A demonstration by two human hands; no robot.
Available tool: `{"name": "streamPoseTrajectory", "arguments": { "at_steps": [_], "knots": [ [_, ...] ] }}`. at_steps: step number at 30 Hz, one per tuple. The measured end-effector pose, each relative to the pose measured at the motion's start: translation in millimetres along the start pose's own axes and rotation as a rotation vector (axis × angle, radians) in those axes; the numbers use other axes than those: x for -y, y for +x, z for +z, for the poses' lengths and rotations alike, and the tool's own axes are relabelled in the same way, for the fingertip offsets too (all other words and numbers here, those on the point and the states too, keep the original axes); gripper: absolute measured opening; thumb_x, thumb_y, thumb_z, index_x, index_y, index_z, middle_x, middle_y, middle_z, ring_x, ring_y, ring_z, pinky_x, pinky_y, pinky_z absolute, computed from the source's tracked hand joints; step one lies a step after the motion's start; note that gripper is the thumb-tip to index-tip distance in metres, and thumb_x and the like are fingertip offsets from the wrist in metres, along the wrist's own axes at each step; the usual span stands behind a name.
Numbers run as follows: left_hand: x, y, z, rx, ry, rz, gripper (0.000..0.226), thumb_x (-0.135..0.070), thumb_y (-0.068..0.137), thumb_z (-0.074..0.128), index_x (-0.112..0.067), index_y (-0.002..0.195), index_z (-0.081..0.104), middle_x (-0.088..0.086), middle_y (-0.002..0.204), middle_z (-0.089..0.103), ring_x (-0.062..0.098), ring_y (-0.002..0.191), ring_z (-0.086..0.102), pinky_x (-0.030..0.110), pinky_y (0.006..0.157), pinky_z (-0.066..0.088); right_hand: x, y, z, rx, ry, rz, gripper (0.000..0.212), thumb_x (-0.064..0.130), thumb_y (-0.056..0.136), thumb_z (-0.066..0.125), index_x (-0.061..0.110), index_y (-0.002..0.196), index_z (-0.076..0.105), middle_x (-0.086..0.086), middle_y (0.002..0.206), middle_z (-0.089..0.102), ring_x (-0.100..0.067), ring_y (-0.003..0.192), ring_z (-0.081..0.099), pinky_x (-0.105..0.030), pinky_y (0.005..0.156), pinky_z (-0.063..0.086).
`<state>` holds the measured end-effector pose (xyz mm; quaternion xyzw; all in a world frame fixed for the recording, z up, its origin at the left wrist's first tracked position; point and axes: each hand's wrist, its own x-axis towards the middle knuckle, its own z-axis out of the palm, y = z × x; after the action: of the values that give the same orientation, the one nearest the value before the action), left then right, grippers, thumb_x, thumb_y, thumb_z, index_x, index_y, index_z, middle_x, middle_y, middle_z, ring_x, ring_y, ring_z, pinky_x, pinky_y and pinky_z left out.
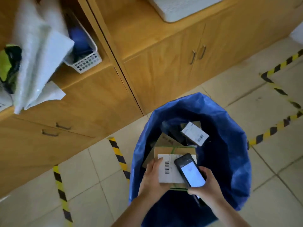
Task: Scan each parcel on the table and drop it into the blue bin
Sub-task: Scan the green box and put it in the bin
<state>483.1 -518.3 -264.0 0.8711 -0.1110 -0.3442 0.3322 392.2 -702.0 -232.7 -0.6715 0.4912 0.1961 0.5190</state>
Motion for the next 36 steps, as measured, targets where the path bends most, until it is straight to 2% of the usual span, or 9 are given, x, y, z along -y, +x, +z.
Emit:
{"name": "streamPoseTrajectory", "arguments": {
  "at_steps": [4,9,12,14,18,22,26,30,36],
  "knots": [
    [29,49,26,0.032,0.010,-0.025,0.091,-0.050,0.062,0.067,-0.042,0.144,0.026,-0.016,0.147,0.019,0.006,0.127,0.038,0.031,0.103,0.043,-18,62,28,-0.003,0.011,0.045,0.093,0.009,0.045,0.082,0.028,0.127,0.043,0.004,0.113,0.054,-0.020,0.102,0.055,-0.046,0.085,0.052],
    [64,96,53,0.043,-0.050,-0.094,0.087,-0.020,0.064,0.078,-0.032,0.141,0.039,-0.008,0.145,0.028,0.006,0.127,0.036,0.012,0.099,0.031,-43,119,62,-0.048,0.057,0.104,0.094,0.004,0.047,0.083,0.022,0.130,0.043,0.001,0.116,0.052,-0.022,0.107,0.052,-0.046,0.089,0.050],
    [74,113,59,0.022,-0.061,-0.088,0.083,-0.015,0.065,0.079,-0.027,0.139,0.043,-0.010,0.143,0.028,0.004,0.129,0.035,0.000,0.097,0.024,-48,142,74,-0.049,0.098,0.122,0.091,0.003,0.049,0.082,0.022,0.130,0.043,0.001,0.112,0.051,-0.022,0.102,0.053,-0.038,0.076,0.051],
    [77,121,60,0.010,-0.055,-0.076,0.080,-0.012,0.066,0.078,-0.027,0.138,0.044,-0.012,0.139,0.030,0.004,0.128,0.036,0.003,0.098,0.027,-47,152,79,-0.031,0.130,0.143,0.093,0.002,0.051,0.081,0.022,0.133,0.042,0.002,0.108,0.050,-0.020,0.095,0.053,-0.031,0.065,0.046],
    [70,128,60,0.023,-0.013,-0.054,0.080,-0.010,0.069,0.075,-0.033,0.138,0.041,-0.018,0.132,0.030,-0.003,0.115,0.037,-0.001,0.086,0.032,-43,159,80,0.004,0.174,0.175,0.096,0.001,0.053,0.081,0.024,0.137,0.039,0.004,0.110,0.049,-0.017,0.095,0.051,-0.027,0.064,0.045],
    [60,124,59,0.046,0.070,-0.012,0.079,-0.011,0.073,0.073,-0.032,0.140,0.038,-0.014,0.134,0.031,-0.004,0.112,0.033,0.009,0.091,0.032,-40,153,73,-0.014,0.192,0.182,0.093,0.002,0.053,0.080,0.024,0.134,0.041,0.004,0.110,0.050,-0.018,0.101,0.051,-0.036,0.080,0.049],
    [54,112,56,0.088,0.124,0.004,0.079,-0.009,0.075,0.071,-0.032,0.142,0.036,-0.012,0.132,0.032,-0.002,0.112,0.034,0.008,0.094,0.029,-38,132,59,-0.002,0.168,0.167,0.094,0.004,0.049,0.081,0.027,0.130,0.041,0.003,0.120,0.052,-0.022,0.113,0.051,-0.049,0.099,0.045],
    [42,94,48,0.138,0.168,0.009,0.078,-0.013,0.078,0.069,-0.036,0.143,0.033,-0.012,0.134,0.033,0.000,0.112,0.039,0.013,0.096,0.035,-39,103,37,-0.026,0.159,0.140,0.098,0.005,0.047,0.080,0.026,0.134,0.040,0.004,0.122,0.051,-0.022,0.114,0.051,-0.050,0.101,0.042],
    [-6,59,30,0.209,0.253,0.085,0.072,-0.013,0.083,0.065,-0.033,0.144,0.032,-0.009,0.141,0.033,0.009,0.126,0.042,0.028,0.104,0.042,-42,37,-7,-0.110,0.152,0.070,0.096,0.015,0.041,0.076,0.028,0.129,0.042,0.009,0.116,0.052,-0.019,0.111,0.052,-0.047,0.099,0.041]
  ]
}}
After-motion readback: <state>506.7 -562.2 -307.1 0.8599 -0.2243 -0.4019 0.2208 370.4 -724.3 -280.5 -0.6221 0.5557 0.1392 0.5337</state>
